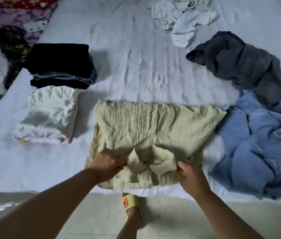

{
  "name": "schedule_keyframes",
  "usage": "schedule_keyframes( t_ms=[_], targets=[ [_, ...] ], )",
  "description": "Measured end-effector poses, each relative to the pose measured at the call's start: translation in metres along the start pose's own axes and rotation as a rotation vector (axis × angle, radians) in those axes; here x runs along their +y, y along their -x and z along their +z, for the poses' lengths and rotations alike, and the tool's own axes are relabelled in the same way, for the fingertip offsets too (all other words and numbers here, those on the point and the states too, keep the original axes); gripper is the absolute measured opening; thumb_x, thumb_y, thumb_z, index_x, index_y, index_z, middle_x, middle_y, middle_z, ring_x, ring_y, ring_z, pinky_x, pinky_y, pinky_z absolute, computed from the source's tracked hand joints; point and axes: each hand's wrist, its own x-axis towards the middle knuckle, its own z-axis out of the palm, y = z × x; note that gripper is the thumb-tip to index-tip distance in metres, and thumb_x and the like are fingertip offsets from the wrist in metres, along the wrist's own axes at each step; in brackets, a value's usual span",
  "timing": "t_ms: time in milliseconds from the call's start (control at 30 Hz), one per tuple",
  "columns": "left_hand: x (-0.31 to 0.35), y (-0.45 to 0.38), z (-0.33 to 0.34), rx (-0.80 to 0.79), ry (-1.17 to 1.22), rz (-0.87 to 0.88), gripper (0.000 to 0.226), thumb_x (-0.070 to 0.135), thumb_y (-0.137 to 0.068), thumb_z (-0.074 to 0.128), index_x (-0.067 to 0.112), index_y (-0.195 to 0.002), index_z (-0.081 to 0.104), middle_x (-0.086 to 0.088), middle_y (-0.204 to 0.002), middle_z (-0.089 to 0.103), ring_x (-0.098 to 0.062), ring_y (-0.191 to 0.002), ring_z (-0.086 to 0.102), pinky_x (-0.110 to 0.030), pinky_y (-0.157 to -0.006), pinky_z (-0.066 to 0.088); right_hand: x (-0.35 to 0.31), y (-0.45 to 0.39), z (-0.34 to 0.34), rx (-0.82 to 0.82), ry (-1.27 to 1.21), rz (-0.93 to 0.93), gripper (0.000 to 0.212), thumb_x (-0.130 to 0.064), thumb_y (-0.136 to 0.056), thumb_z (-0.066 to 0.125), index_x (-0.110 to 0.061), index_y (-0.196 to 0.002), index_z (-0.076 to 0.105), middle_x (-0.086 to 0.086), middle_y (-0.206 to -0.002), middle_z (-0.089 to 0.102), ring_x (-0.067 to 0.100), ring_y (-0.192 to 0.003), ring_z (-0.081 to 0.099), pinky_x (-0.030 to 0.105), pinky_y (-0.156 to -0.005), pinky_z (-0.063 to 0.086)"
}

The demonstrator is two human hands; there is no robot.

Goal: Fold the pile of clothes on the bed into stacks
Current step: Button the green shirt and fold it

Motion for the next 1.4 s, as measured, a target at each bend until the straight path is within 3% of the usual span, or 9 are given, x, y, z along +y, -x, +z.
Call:
schedule_keyframes(
  t_ms=[100, 267, 367, 467, 600, 800, 1033, 1300, 1400],
  targets=[
    [0.008, 0.016, 0.000, -0.513, -0.051, -0.100, 0.039, 0.017, -0.083, 0.059, 0.034, -0.117, 0.063, 0.006, -0.137, 0.049, -0.017, -0.126, 0.047, -0.032, -0.101, 0.042, 0.002, 0.017, 0.002, 0.032, 0.156, 0.082, 0.029, 0.001, -0.061, 0.068, -0.015, -0.054, 0.046, 0.004, -0.055, 0.053, 0.027, -0.050, 0.053, 0.025, -0.050, 0.032],
    [0.009, 0.019, -0.003, -0.015, 0.132, -0.219, 0.020, 0.016, -0.071, 0.051, 0.021, -0.074, 0.071, 0.004, -0.072, 0.067, -0.019, -0.065, 0.066, -0.031, -0.051, 0.056, -0.010, 0.016, 0.004, 0.279, 0.171, 0.026, 0.019, -0.014, -0.072, 0.047, -0.008, -0.072, 0.066, 0.009, -0.073, 0.061, 0.033, -0.067, 0.056, 0.037, -0.060, 0.046],
    [0.014, 0.002, 0.003, 0.049, 0.129, -0.300, 0.039, 0.030, -0.088, 0.038, 0.017, -0.110, 0.067, -0.007, -0.115, 0.066, -0.028, -0.103, 0.064, -0.040, -0.082, 0.055, -0.012, 0.004, 0.014, 0.282, 0.128, 0.008, 0.037, -0.024, -0.084, 0.042, -0.010, -0.101, 0.072, 0.014, -0.110, 0.065, 0.038, -0.103, 0.056, 0.046, -0.085, 0.045],
    [0.026, -0.012, 0.017, -0.271, 0.067, -0.254, 0.065, 0.062, -0.090, 0.003, 0.037, -0.148, 0.017, -0.004, -0.158, 0.002, -0.027, -0.145, 0.002, -0.046, -0.116, 0.004, -0.001, 0.004, 0.032, 0.084, 0.164, -0.096, 0.041, -0.030, -0.086, 0.042, -0.019, -0.117, 0.067, 0.012, -0.134, 0.054, 0.036, -0.124, 0.045, 0.045, -0.098, 0.035],
    [0.037, -0.021, 0.023, -0.643, 0.062, -0.111, 0.088, 0.069, -0.064, -0.007, 0.045, -0.147, 0.009, 0.005, -0.159, -0.005, -0.020, -0.146, -0.004, -0.041, -0.115, 0.011, 0.006, 0.005, 0.035, -0.086, 0.200, -0.141, 0.033, -0.034, -0.080, 0.047, -0.022, -0.097, 0.072, 0.005, -0.111, 0.068, 0.029, -0.098, 0.065, 0.042, -0.084, 0.049],
    [-0.007, -0.070, 0.004, -0.312, 0.021, -0.181, 0.062, 0.058, -0.081, 0.031, 0.021, -0.121, 0.060, -0.010, -0.132, 0.054, -0.030, -0.114, 0.057, -0.044, -0.091, 0.047, -0.003, -0.045, 0.009, 0.215, 0.189, 0.087, 0.044, -0.031, -0.080, 0.043, -0.005, -0.106, 0.067, 0.019, -0.115, 0.062, 0.038, -0.103, 0.059, 0.049, -0.084, 0.050],
    [-0.027, -0.151, 0.009, -0.238, 0.087, -0.307, 0.070, 0.050, -0.087, 0.042, 0.016, -0.146, 0.028, -0.006, -0.155, 0.017, -0.023, -0.144, 0.010, -0.042, -0.115, 0.017, 0.033, -0.052, -0.004, 0.524, -0.088, 0.823, 0.026, -0.007, -0.079, 0.056, 0.005, -0.101, 0.062, 0.028, -0.101, 0.060, 0.043, -0.096, 0.055, 0.045, -0.081, 0.043],
    [0.056, -0.253, 0.035, -0.384, -0.013, -0.042, 0.070, 0.051, -0.096, 0.035, 0.014, -0.151, 0.011, -0.002, -0.159, -0.005, -0.019, -0.145, -0.011, -0.048, -0.116, -0.010, 0.043, -0.022, 0.007, 0.566, -0.025, 0.692, 0.031, 0.015, -0.059, 0.076, 0.006, -0.087, 0.066, 0.022, -0.079, 0.065, 0.038, -0.076, 0.064, 0.025, -0.074, 0.037],
    [0.092, -0.288, 0.045, -0.295, 0.097, 0.049, 0.072, 0.051, -0.093, 0.044, 0.019, -0.150, 0.016, -0.005, -0.159, 0.006, -0.021, -0.146, 0.000, -0.043, -0.117, 0.000, 0.040, -0.011, 0.014, 0.575, -0.059, 0.671, 0.023, 0.008, -0.063, 0.073, -0.001, -0.083, 0.067, 0.014, -0.075, 0.065, 0.033, -0.070, 0.063, 0.025, -0.069, 0.040]
  ],
)
